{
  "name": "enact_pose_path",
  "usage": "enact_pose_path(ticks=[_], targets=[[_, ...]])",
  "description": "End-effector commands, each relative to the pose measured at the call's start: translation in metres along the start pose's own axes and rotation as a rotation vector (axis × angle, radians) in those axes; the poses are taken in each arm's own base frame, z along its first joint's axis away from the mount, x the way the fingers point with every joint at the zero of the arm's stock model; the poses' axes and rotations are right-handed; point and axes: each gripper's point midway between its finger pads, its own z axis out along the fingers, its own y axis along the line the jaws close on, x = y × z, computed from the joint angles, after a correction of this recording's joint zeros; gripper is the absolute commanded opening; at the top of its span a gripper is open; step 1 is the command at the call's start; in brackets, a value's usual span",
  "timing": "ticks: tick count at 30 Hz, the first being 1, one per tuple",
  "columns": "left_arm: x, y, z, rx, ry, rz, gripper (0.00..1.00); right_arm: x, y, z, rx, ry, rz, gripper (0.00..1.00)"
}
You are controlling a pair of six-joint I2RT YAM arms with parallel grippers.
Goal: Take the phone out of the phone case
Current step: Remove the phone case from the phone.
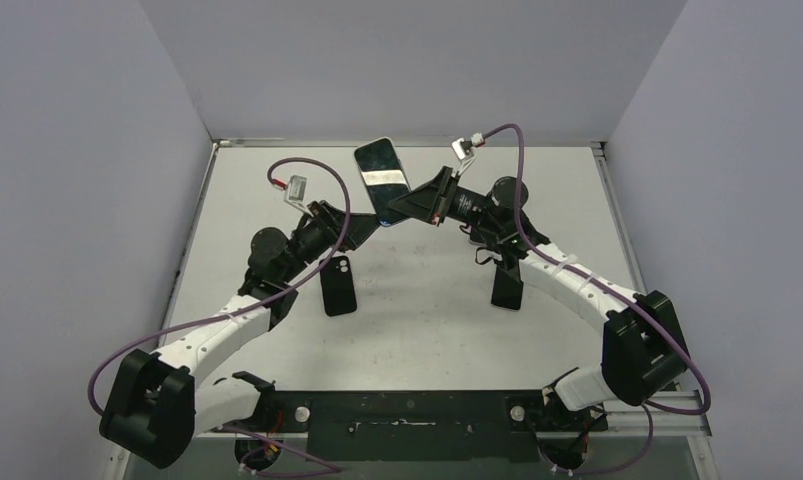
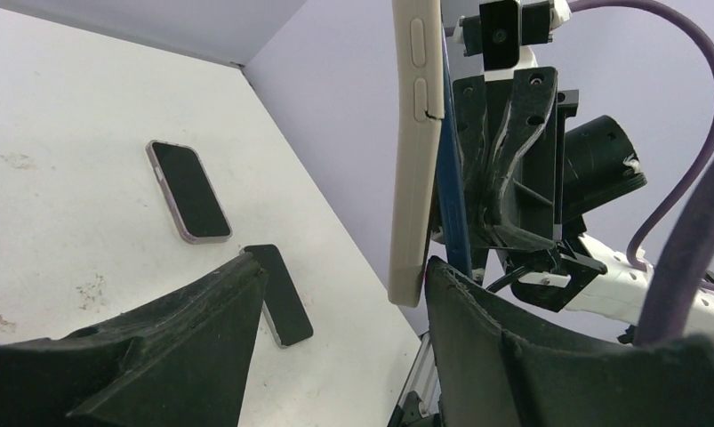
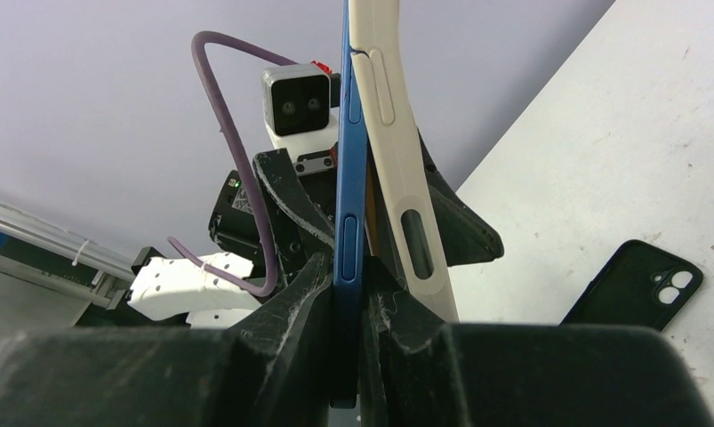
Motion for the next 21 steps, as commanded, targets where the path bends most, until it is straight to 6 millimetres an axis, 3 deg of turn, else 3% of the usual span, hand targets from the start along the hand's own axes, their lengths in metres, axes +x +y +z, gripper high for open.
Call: enact_pose_path(ticks=[1,10,18,21], targets=[[-0.030,-0.048,0.008,0.167,-0.068,0.041,0.62,-0.014,0.042,-0.007,-0.114,-0.053,-0.107,0.00],[-0.039,-0.042,0.023,0.149,-0.093,0.037,0.41,0.000,0.040,-0.010,-0.113,-0.001,-0.102,0.00],[-0.050,-0.029,0.035,0.090,-0.135,0.022,0.00,0.024,0.024,-0.021,-0.054,0.078,-0.090,0.00],[-0.057,-0.019,0.038,0.041,-0.160,0.017,0.00,0.035,0.013,-0.027,-0.002,0.119,-0.101,0.00]])
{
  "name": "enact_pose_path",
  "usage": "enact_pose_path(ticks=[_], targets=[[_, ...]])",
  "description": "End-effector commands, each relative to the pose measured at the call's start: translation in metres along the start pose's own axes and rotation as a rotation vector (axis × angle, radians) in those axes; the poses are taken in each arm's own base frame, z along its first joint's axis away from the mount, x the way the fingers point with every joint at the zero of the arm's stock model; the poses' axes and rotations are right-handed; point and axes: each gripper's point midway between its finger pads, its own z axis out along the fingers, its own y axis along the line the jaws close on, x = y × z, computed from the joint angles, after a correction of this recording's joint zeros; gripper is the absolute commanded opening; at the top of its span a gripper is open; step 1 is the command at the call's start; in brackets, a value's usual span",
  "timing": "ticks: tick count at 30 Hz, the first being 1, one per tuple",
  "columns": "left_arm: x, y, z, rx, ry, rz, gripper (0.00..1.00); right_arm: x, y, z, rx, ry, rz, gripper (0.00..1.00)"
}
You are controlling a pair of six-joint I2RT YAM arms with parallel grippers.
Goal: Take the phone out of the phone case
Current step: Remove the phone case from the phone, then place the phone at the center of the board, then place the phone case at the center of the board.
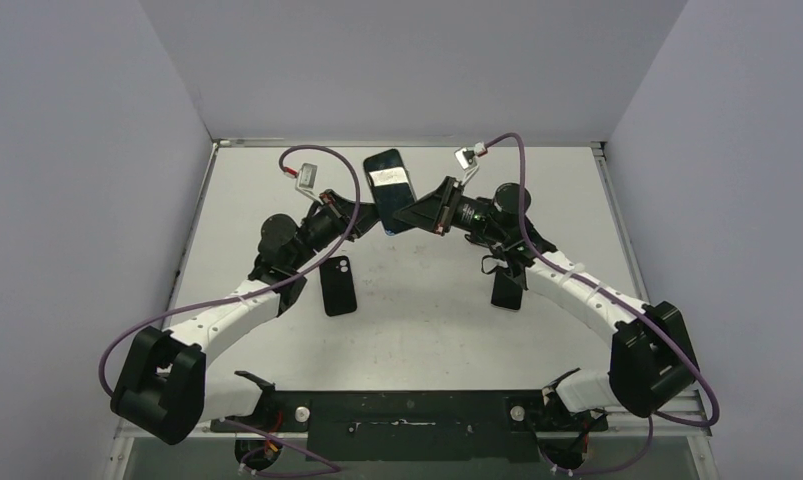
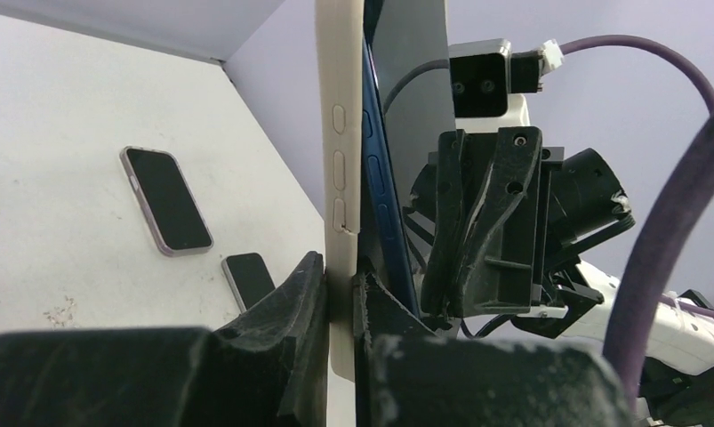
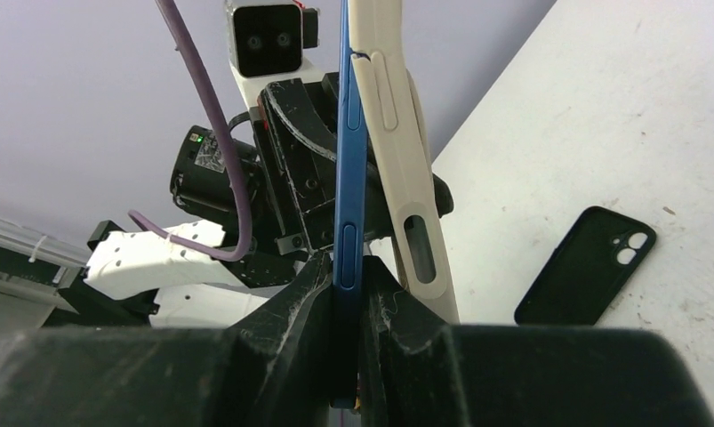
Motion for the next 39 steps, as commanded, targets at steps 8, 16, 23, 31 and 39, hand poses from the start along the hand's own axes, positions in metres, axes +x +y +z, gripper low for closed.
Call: enact_pose_path(ticks=[8,16,23,31,39], targets=[[-0.062,0.027,0.011,-0.169,-0.210,0.049,0.00,0.054,-0.002,-0.034,0.038,0.198,-0.085,0.00],[-0.046,0.072,-0.005,-0.313,-0.198,0.018,0.00,0.071,-0.015,-0.045,0.068,0.246,-0.070,0.00],[-0.017,0.102,-0.020,-0.467,-0.042,0.039,0.00,0.063,-0.074,-0.071,0.342,0.127,-0.027,0.00],[0.049,0.137,-0.048,-0.597,0.213,-0.038,0.00,0.078,-0.146,-0.112,0.630,-0.006,0.073,0.00],[0.109,0.151,-0.065,-0.682,0.355,-0.086,0.00,0.090,-0.190,-0.141,0.760,-0.133,0.175,0.00]])
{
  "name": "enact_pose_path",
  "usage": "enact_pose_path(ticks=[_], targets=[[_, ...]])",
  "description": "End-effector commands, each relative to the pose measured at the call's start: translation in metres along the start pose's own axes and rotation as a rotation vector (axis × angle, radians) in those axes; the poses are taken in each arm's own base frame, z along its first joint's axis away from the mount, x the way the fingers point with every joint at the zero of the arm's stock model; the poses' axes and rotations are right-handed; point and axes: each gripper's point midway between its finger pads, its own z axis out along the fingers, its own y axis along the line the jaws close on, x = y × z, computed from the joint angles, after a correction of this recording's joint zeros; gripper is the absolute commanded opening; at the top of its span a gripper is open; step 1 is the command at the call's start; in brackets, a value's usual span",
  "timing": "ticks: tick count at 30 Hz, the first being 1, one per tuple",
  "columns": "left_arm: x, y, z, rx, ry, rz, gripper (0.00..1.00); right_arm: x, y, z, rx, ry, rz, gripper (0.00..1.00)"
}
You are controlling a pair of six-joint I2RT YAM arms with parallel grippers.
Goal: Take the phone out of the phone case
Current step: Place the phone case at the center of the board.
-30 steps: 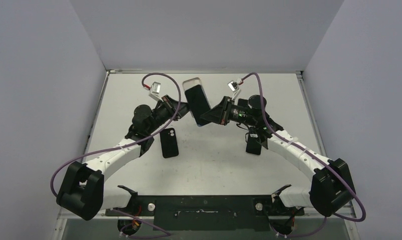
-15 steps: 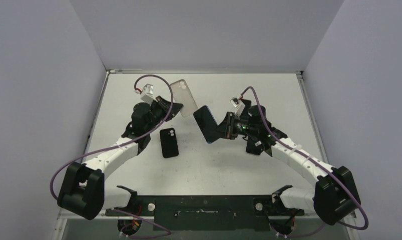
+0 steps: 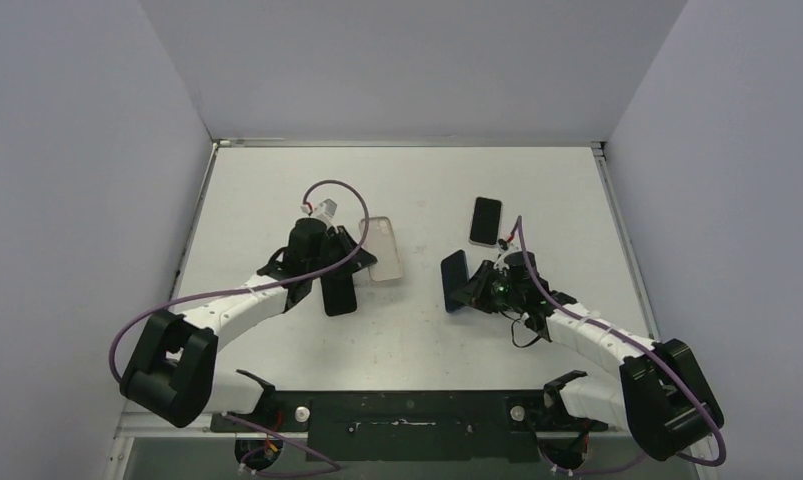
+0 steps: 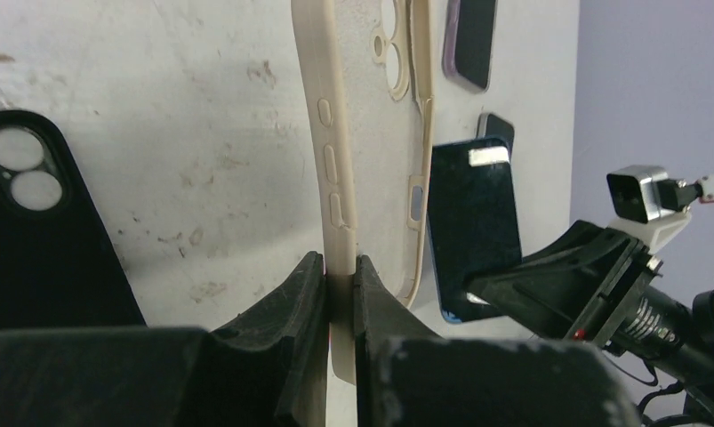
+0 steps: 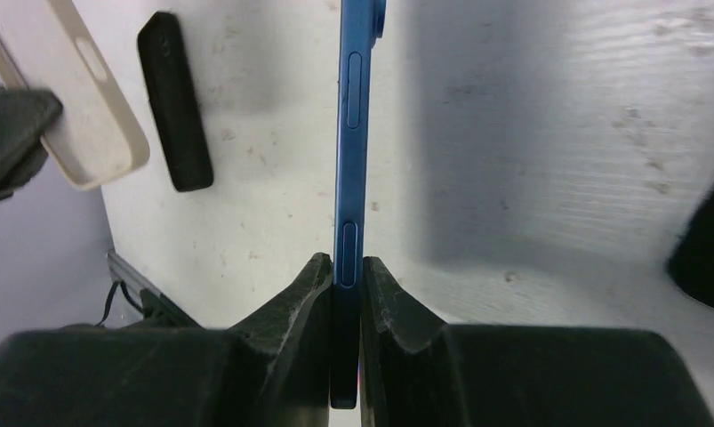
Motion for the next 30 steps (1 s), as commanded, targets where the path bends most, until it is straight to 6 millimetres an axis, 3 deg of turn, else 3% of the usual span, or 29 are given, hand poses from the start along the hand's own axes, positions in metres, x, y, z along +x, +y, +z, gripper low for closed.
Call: enact_pose_path(ticks=[1,5,10,21,30], targets=[[0.029,0.005,0.008,-0.033,0.083,0.009,0.00,-0.039,0.004,0.000,-0.021,-0.192,0.034,0.00],[0.046,0.015,0.016,-0.076,0.129,0.009,0.00,-0.038,-0.015,0.003,0.005,-0.226,0.086,0.00],[0.060,0.032,0.022,-0.129,0.163,0.002,0.00,-0.027,-0.029,0.011,0.021,-0.185,0.112,0.07],[0.071,0.057,0.017,-0.220,0.178,-0.002,0.01,-0.018,-0.050,0.000,0.141,-0.127,0.091,0.53],[0.065,0.072,0.012,-0.295,0.136,-0.001,0.09,-0.020,-0.061,-0.023,0.290,-0.070,-0.053,0.74]])
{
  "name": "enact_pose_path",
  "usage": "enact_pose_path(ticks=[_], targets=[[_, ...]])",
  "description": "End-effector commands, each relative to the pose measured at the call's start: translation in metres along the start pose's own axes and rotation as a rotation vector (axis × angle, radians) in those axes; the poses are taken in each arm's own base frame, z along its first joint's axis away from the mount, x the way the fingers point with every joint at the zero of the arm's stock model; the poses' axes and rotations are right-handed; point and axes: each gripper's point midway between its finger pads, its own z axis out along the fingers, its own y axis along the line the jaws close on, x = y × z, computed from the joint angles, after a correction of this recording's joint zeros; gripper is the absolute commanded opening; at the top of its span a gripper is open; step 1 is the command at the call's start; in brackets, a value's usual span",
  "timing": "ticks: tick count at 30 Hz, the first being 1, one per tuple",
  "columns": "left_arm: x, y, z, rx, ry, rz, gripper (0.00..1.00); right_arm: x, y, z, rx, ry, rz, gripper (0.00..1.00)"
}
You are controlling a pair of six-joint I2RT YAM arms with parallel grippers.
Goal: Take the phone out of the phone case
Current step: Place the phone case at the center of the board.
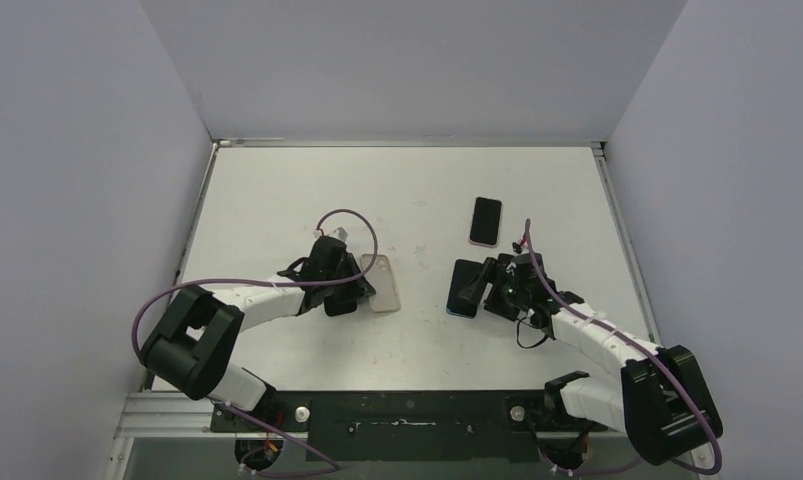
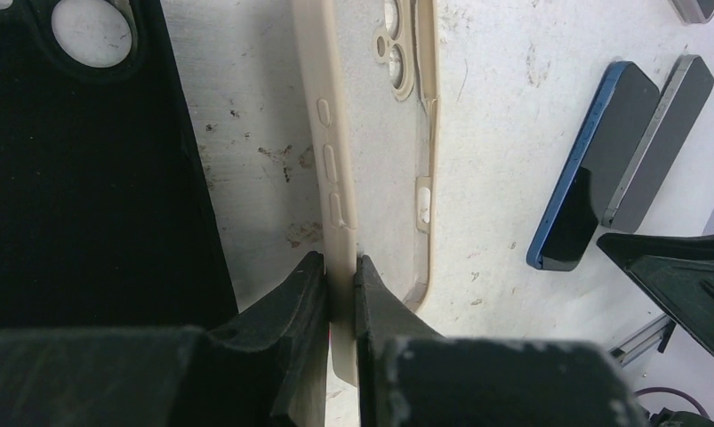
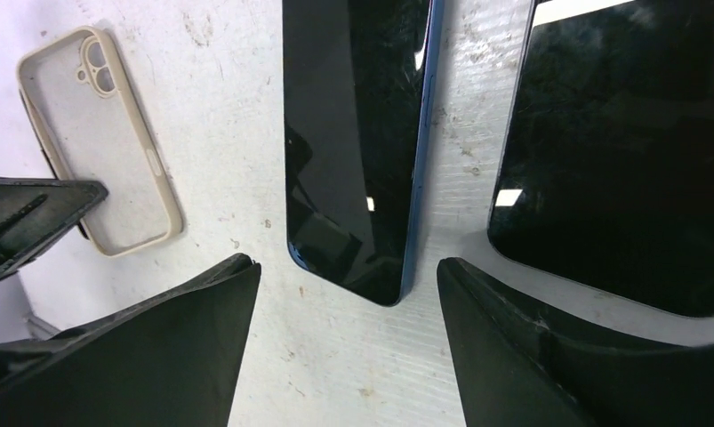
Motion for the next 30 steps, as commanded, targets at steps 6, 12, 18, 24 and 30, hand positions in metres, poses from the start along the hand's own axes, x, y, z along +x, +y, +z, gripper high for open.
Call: enact_pose_path(ticks=[6,12,18,24,30], targets=[[-0.009,0.028,-0.008,-0.138,-0.050,-0.009,0.09,-0.034,0.007,-0.029,0.070,-0.074,-0.213,0.80],[-0.011,0.041,-0.017,-0.175,-0.067,-0.010,0.11,-0.067,0.024,-0.040,0.081,-0.149,-0.345,0.89],[-0.013,0.050,-0.023,-0.197,-0.072,-0.007,0.27,-0.097,0.030,-0.042,0.134,-0.197,-0.429,0.95],[-0.016,0.047,-0.030,-0.188,-0.081,0.012,0.48,-0.125,0.037,-0.043,0.160,-0.265,-0.467,1.00],[-0.027,0.033,-0.045,-0.157,-0.111,0.040,0.64,-0.149,0.041,-0.036,0.189,-0.305,-0.470,1.00]])
